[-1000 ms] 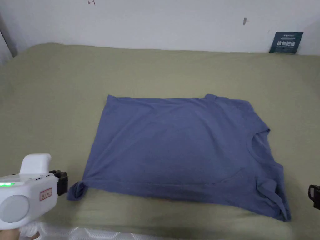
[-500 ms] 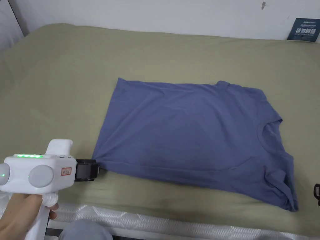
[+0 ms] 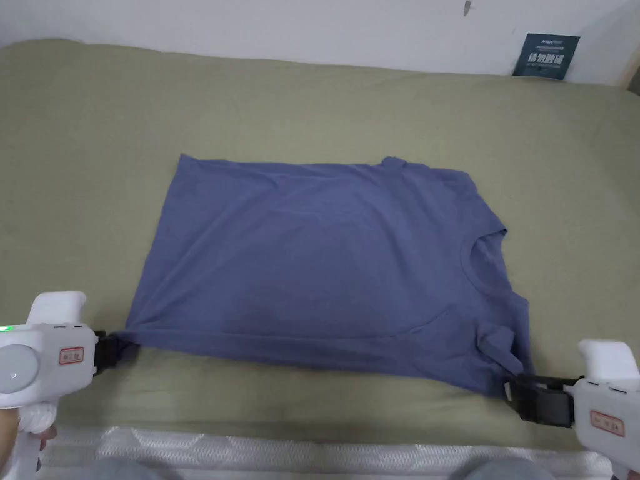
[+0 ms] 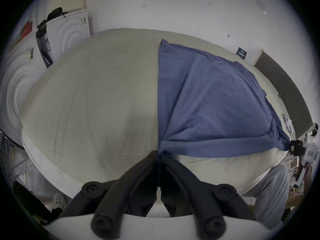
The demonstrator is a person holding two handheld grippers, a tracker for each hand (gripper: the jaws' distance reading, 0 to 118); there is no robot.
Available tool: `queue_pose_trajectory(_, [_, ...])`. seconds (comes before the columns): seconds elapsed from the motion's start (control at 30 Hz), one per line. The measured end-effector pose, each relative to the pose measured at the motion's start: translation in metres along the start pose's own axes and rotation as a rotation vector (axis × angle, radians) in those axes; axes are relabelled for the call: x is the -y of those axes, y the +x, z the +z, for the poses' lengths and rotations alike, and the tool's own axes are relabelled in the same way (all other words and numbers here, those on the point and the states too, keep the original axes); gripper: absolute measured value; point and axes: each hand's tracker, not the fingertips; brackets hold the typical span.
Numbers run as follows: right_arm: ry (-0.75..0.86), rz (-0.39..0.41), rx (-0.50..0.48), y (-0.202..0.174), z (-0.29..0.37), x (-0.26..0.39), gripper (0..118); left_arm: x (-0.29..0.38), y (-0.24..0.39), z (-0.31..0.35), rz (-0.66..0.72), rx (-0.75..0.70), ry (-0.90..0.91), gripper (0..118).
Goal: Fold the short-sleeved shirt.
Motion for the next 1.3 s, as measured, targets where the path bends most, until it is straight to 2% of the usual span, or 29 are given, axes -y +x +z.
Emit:
queue_pose_trajectory(0.03, [-0.004, 0.008, 0.001, 0.001, -0.008, 0.004, 50, 0.000, 0.003, 0.001, 0.000, 0.002, -0.002, 2])
queue_pose_trajectory(0.07, [-0.014, 0.013, 0.004, -0.006, -0.002, -0.003, 29, -0.001, 0.006, 0.001, -0.004, -0.001, 0.001, 2])
queue_pose_trajectory(0.1, [-0.016, 0.013, 0.010, -0.007, -0.002, -0.005, 19, -0.003, 0.005, 0.001, -0.012, -0.006, 0.005, 2])
queue_pose_trajectory(0.13, [-0.014, 0.007, 0.011, -0.005, -0.004, -0.006, 19, -0.004, 0.006, 0.001, -0.022, -0.010, 0.008, 2])
queue_pose_trajectory(0.17, [-0.007, -0.005, 0.016, -0.002, -0.004, -0.008, 6, -0.006, 0.008, 0.002, -0.034, -0.025, 0.018, 2])
queue_pose_trajectory(0.23, [0.016, -0.044, -0.003, 0.000, 0.008, -0.019, 4, -0.012, 0.007, 0.003, -0.042, -0.028, 0.026, 2])
queue_pose_trajectory(0.37, [0.121, -0.034, 0.028, -0.005, 0.030, -0.056, 4, -0.036, 0.010, 0.010, -0.051, -0.023, 0.075, 2])
queue_pose_trajectory(0.5, [0.174, -0.041, 0.030, -0.006, 0.025, -0.108, 4, -0.077, 0.015, 0.007, -0.053, -0.025, 0.121, 2])
queue_pose_trajectory(0.6, [0.193, 0.004, 0.070, -0.011, 0.007, -0.149, 4, -0.114, 0.022, -0.004, -0.054, -0.034, 0.143, 2])
queue_pose_trajectory(0.83, [0.124, -0.002, 0.109, -0.008, -0.071, -0.229, 4, -0.191, 0.026, -0.069, -0.041, -0.063, 0.107, 2])
queue_pose_trajectory(1.0, [0.010, -0.008, 0.131, 0.000, -0.134, -0.250, 4, -0.215, 0.026, -0.124, -0.031, -0.089, 0.043, 2])
queue_pose_trajectory(1.03, [-0.008, -0.021, 0.127, 0.002, -0.145, -0.250, 8, -0.215, 0.024, -0.132, -0.031, -0.087, 0.033, 4])
queue_pose_trajectory(1.1, [-0.031, -0.048, 0.126, 0.004, -0.160, -0.247, 25, -0.215, 0.022, -0.144, -0.023, -0.076, 0.024, 18])
queue_pose_trajectory(1.13, [-0.050, -0.071, 0.129, 0.007, -0.164, -0.245, 25, -0.215, 0.020, -0.146, -0.017, -0.052, 0.029, 18])
queue_pose_trajectory(1.17, [-0.048, -0.073, 0.163, 0.008, -0.163, -0.242, 63, -0.211, 0.017, -0.144, -0.015, -0.057, 0.043, 49])
queue_pose_trajectory(1.2, [-0.046, -0.076, 0.174, 0.010, -0.160, -0.238, 113, -0.208, 0.014, -0.142, -0.009, -0.061, 0.042, 102])
queue_pose_trajectory(1.23, [0.015, -0.091, 0.170, 0.014, -0.144, -0.231, 116, -0.203, 0.012, -0.136, 0.003, -0.076, 0.054, 118])
queue_pose_trajectory(1.27, [0.067, -0.089, 0.160, 0.014, -0.133, -0.223, 108, -0.198, 0.009, -0.125, 0.013, -0.095, 0.109, 118])
queue_pose_trajectory(1.3, [0.044, -0.092, 0.175, 0.016, -0.122, -0.217, 104, -0.192, 0.004, -0.116, 0.008, -0.087, 0.098, 115])
